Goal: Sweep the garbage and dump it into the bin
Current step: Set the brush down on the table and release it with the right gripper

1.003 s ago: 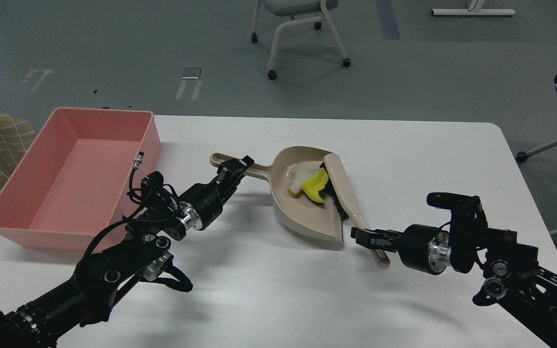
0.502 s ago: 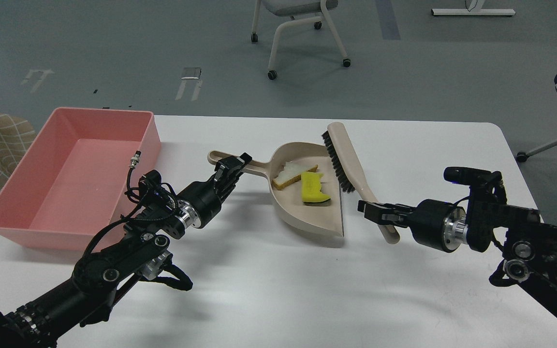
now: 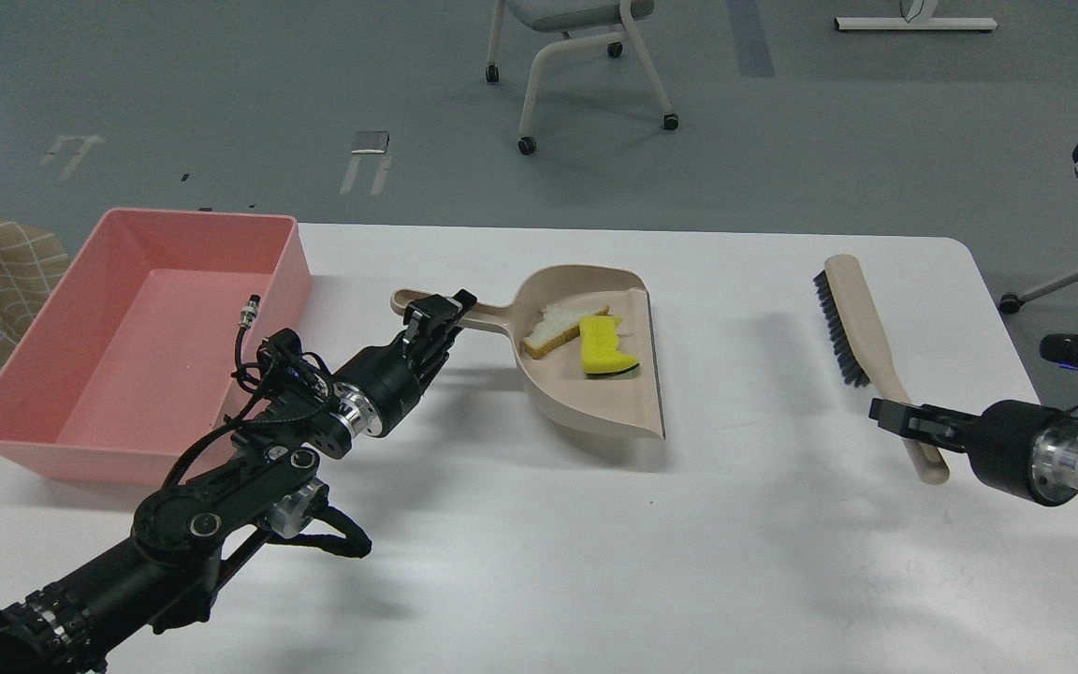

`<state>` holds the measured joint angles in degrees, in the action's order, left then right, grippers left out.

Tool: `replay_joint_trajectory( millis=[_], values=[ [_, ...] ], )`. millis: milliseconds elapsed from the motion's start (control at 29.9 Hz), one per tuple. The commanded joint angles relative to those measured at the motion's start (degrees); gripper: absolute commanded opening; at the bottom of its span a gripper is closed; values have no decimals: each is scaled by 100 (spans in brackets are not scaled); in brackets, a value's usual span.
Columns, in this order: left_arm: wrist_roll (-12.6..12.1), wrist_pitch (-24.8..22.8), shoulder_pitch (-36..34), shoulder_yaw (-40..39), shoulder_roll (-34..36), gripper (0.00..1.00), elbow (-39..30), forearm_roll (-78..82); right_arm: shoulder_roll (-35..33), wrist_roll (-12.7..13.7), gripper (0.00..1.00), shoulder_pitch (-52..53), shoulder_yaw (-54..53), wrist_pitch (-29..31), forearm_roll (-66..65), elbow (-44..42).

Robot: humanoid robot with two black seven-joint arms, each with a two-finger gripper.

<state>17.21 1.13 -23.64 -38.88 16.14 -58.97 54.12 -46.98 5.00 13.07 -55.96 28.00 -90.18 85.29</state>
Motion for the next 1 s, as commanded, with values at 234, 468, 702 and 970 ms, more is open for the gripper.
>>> replay_joint_trajectory(
  millis=[234,468,702,970],
  values=[
    [-7,1,-79,-14,-15,3,0,-50,-66,-8,9,-656,-205,0,-17,-48],
    [-15,1,-88,-6,-15,3,0,-86,40,1,33,-656,-407,0,-8,-268],
    [-24,1,-97,-14,-15,6,0,-95,136,18,61,-639,-916,0,9,-259],
    [-24,1,-106,-14,-6,7,0,-95,242,18,74,-604,-1128,0,203,-224]
  ],
)
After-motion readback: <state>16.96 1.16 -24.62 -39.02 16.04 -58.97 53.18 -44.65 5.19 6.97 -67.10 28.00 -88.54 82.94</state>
